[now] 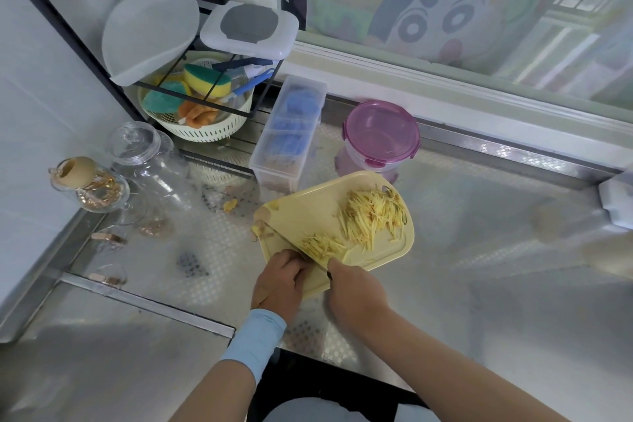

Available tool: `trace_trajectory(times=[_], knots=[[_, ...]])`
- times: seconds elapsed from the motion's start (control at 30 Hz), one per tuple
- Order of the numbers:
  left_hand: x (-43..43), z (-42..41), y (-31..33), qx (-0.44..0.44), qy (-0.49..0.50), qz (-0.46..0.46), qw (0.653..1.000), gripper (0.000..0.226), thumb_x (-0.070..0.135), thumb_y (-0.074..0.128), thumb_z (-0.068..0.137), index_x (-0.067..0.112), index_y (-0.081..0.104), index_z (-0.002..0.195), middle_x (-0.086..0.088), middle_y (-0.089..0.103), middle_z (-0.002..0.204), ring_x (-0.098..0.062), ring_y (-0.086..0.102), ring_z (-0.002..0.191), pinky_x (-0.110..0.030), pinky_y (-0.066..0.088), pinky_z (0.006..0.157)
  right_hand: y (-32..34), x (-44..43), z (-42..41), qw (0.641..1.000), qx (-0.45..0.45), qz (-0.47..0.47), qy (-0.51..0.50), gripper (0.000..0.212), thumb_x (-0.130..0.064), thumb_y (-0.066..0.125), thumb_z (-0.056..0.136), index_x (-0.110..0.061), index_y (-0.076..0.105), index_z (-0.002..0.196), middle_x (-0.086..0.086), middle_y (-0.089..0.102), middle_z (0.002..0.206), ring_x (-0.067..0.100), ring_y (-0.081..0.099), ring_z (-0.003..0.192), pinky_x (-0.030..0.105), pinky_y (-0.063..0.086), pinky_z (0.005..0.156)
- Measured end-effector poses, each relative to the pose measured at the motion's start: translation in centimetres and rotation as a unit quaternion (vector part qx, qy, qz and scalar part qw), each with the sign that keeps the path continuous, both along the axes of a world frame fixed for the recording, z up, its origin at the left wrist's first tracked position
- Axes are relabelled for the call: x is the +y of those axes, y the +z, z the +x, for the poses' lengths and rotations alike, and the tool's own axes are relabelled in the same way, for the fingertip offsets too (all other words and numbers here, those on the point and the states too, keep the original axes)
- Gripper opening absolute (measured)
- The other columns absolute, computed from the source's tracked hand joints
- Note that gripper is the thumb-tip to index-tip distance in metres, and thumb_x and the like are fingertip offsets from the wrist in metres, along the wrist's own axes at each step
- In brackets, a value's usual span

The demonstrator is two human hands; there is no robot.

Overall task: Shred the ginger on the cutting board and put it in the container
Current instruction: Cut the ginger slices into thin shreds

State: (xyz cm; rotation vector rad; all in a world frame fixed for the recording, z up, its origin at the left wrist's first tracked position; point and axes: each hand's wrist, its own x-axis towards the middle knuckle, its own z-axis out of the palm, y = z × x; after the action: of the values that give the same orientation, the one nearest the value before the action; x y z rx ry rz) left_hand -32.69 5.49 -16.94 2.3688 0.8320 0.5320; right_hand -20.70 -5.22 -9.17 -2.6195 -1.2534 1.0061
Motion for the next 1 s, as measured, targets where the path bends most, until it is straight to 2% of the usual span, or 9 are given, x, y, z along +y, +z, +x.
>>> trace_trajectory(times=[0.17, 0.23, 0.43, 0.6, 0.67, 0.8, 1.0], knots=[[0.0, 0.0, -0.3, -0.008, 0.007, 0.015, 1.000, 0.030, 0.031, 0.048, 0.087, 0.015, 0.073, 0.085, -0.001, 0.066, 0.097, -0.013, 0.053, 0.092, -0.024, 0.049, 0.069, 0.0, -1.9, -0.4, 1.000, -0.012, 0.029, -0.004, 0.006, -0.021, 0.040, 0.096, -0.024, 0.036, 0.096, -0.001, 0.048, 0.078, 0.030, 0.050, 0.072, 0.035, 0.037, 0.059], [-0.1, 0.0, -0.4, -0.010, 0.011, 0.012, 1.000, 0.029, 0.031, 0.049, 0.086, 0.015, 0.073, 0.084, 0.000, 0.066, 0.097, -0.014, 0.053, 0.092, -0.025, 0.049, 0.069, -0.2, -2.5, -0.7, 0.999, -0.021, 0.031, -0.011, 0.007, -0.025, 0.040, 0.098, -0.024, 0.036, 0.093, -0.002, 0.045, 0.072, 0.029, 0.047, 0.067, 0.035, 0.033, 0.056], [0.1, 0.1, -0.2, -0.009, 0.000, 0.004, 1.000, 0.029, 0.032, 0.048, 0.087, 0.016, 0.072, 0.082, 0.002, 0.064, 0.092, -0.011, 0.052, 0.088, -0.023, 0.047, 0.065, -0.9, -0.9, -0.5, 1.000, -0.007, 0.006, -0.004, 0.014, -0.014, 0.042, 0.093, -0.025, 0.034, 0.096, -0.001, 0.046, 0.079, 0.030, 0.052, 0.074, 0.033, 0.037, 0.061], [0.0, 0.0, -0.3, -0.006, 0.014, 0.007, 1.000, 0.031, 0.032, 0.047, 0.087, 0.016, 0.073, 0.084, 0.000, 0.066, 0.093, -0.011, 0.051, 0.089, -0.022, 0.045, 0.068, -0.2, -0.7, -0.2, 1.000, -0.016, 0.014, 0.000, 0.014, -0.015, 0.042, 0.094, -0.022, 0.043, 0.106, -0.003, 0.047, 0.082, 0.028, 0.048, 0.073, 0.034, 0.039, 0.062], [0.0, -0.1, -0.5, -0.008, 0.012, 0.012, 1.000, 0.030, 0.032, 0.049, 0.087, 0.015, 0.073, 0.084, -0.002, 0.066, 0.095, -0.013, 0.052, 0.090, -0.023, 0.047, 0.068, -0.4, -1.4, -0.4, 1.000, -0.019, 0.022, -0.003, 0.008, -0.017, 0.041, 0.095, -0.023, 0.039, 0.098, -0.005, 0.047, 0.076, 0.026, 0.049, 0.069, 0.034, 0.039, 0.058], [-0.1, 0.0, -0.6, -0.013, 0.016, 0.014, 1.000, 0.029, 0.032, 0.049, 0.086, 0.016, 0.074, 0.084, -0.001, 0.067, 0.095, -0.013, 0.052, 0.092, -0.023, 0.047, 0.068, -0.8, -2.7, -0.7, 0.999, -0.029, 0.022, -0.017, 0.011, -0.024, 0.042, 0.095, -0.025, 0.034, 0.088, -0.002, 0.047, 0.070, 0.023, 0.046, 0.060, 0.033, 0.031, 0.049], [-0.2, 0.0, -0.2, -0.009, 0.010, 0.001, 1.000, 0.030, 0.033, 0.048, 0.087, 0.016, 0.073, 0.085, 0.001, 0.065, 0.097, -0.011, 0.052, 0.093, -0.021, 0.043, 0.069, -1.1, -1.0, -0.7, 1.000, -0.013, 0.010, 0.000, 0.010, -0.016, 0.042, 0.092, -0.023, 0.035, 0.092, -0.001, 0.046, 0.076, 0.028, 0.050, 0.070, 0.033, 0.039, 0.059]])
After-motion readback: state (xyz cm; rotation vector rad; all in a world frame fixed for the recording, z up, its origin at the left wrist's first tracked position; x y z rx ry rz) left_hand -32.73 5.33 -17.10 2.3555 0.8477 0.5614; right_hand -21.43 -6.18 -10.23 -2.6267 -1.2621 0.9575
